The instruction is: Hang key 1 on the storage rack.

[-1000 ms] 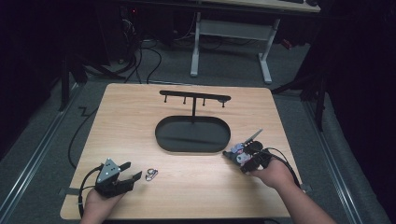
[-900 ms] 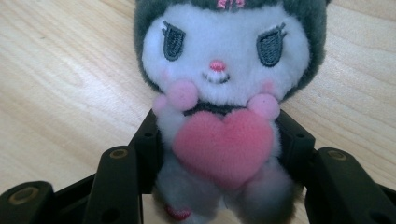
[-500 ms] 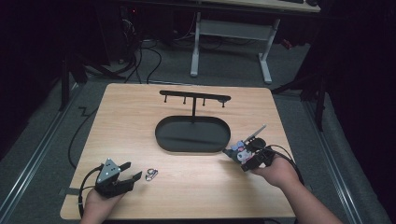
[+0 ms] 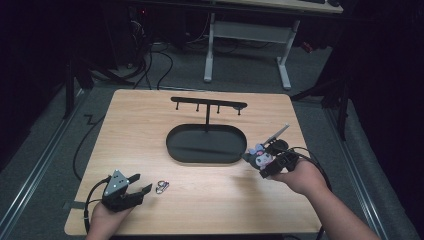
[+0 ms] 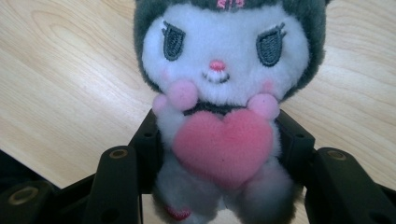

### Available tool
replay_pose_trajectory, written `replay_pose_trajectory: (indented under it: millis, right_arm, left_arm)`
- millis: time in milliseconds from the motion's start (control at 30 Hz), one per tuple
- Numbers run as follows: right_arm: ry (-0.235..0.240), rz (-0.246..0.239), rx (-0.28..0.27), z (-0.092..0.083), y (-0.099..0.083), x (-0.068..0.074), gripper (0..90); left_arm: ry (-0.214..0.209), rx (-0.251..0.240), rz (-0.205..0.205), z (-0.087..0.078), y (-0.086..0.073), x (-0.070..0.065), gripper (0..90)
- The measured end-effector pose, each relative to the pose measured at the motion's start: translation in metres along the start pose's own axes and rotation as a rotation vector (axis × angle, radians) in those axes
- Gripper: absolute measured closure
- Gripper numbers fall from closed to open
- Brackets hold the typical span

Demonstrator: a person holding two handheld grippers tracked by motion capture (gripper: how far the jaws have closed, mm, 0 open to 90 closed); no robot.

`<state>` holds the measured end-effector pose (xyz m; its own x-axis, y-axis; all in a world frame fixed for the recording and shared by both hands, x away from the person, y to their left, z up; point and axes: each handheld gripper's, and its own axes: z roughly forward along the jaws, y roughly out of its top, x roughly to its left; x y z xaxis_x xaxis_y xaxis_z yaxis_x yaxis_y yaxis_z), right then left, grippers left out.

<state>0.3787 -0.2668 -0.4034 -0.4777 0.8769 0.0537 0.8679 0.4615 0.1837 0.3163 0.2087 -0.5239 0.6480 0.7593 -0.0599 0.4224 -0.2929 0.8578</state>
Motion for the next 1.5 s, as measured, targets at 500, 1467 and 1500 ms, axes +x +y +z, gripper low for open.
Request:
replay_pose_trajectory:
  millis: [500, 1467, 1500]
  right_arm:
    - [0.000, -0.013, -0.015, -0.022, 0.013, 0.009, 48.2]
    - [0.026, 0.007, -0.076, -0.070, 0.076, 0.015, 48.3]
    - [0.032, 0.008, -0.076, -0.071, 0.078, 0.015, 48.3]
  left_arm:
    - [-0.002, -0.001, -0.002, -0.001, 0.000, 0.001, 39.6]
    - [0.002, -0.003, -0.003, -0.002, 0.000, 0.004, 39.6]
    - [0.002, -0.003, -0.003, -0.002, 0.000, 0.004, 39.6]
